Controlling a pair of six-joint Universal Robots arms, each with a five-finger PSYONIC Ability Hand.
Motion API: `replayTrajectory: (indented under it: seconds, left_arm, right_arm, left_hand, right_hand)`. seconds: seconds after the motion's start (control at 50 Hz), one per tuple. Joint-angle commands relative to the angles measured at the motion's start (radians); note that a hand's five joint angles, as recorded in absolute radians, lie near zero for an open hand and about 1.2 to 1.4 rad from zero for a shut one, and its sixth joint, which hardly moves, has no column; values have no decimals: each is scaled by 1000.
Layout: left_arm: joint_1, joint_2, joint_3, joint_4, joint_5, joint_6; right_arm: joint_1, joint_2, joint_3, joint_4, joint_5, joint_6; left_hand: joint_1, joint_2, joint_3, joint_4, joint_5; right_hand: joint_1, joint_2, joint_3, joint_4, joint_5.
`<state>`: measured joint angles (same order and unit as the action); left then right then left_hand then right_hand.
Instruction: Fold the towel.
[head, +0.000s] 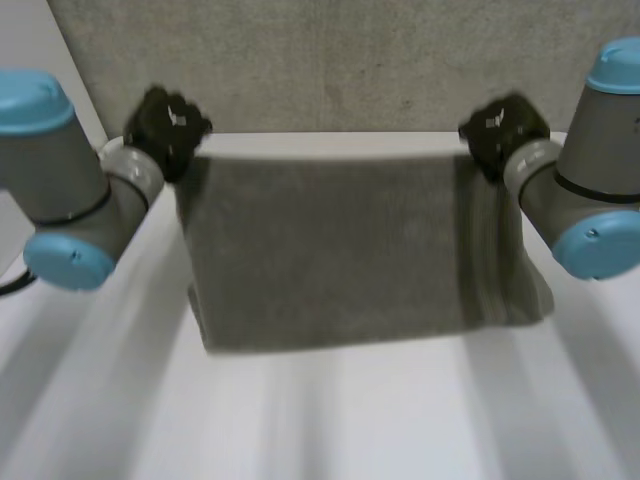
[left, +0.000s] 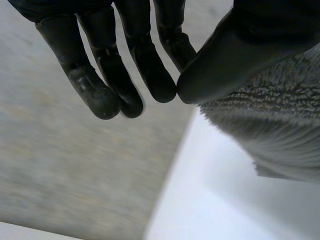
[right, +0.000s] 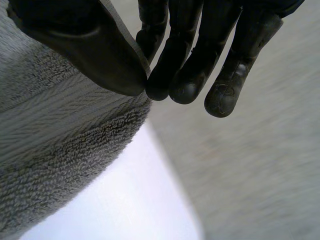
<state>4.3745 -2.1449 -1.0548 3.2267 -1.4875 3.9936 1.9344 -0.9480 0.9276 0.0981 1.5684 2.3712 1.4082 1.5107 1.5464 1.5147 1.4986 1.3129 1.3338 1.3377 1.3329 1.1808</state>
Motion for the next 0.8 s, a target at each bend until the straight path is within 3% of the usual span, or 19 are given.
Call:
replayTrajectory:
  seconds: [0.02,0.06,0.12,0.28,0.32,0.56,0.66,0.8]
  left_arm:
    - [-16,11,302,120,-79,-79]
    - [-12,55,340,230,-134,-157]
    - [-12,80,332,269,-143,-194]
    - [-1,120,127,251,-129,-234]
    - [-1,123,-17,255,-109,-232]
    - [22,137,-472,398,-48,-228]
    - [22,103,-611,478,-48,-171]
    - [22,74,-752,580,-14,8]
  right_arm:
    - [8,-66,-16,-521,-2,3]
    - [5,-159,61,-714,-5,5]
    - [3,-186,85,-729,-16,5]
    - [1,-181,109,-459,-30,10]
    - [3,-169,128,-367,-36,11]
    - [-6,-94,358,-314,-68,11]
    - [-6,-61,468,-314,-65,11]
    - [-11,-61,605,-319,-59,16]
  left_hand:
    - [-12,-114,-150,-118,-277]
    - [-12,-114,-150,-118,-277]
    - [-12,-114,-150,-118,-277]
    - [-12,-114,-150,-118,-277]
    - [-12,-114,-150,-118,-277]
    - [-12,-114,-150,-118,-277]
    - [-12,-114,-150,-118,-277]
    - [-12,-114,-150,-118,-277]
  right_hand:
    - [83,62,59,63,41]
    - [83,62,59,63,41]
    - [83,62,59,63,41]
    - [83,62,59,63,41]
    - [83,62,59,63,41]
    - [83,62,59,63,41]
    - [83,62,59,63,41]
    - [83,62,59,63,41]
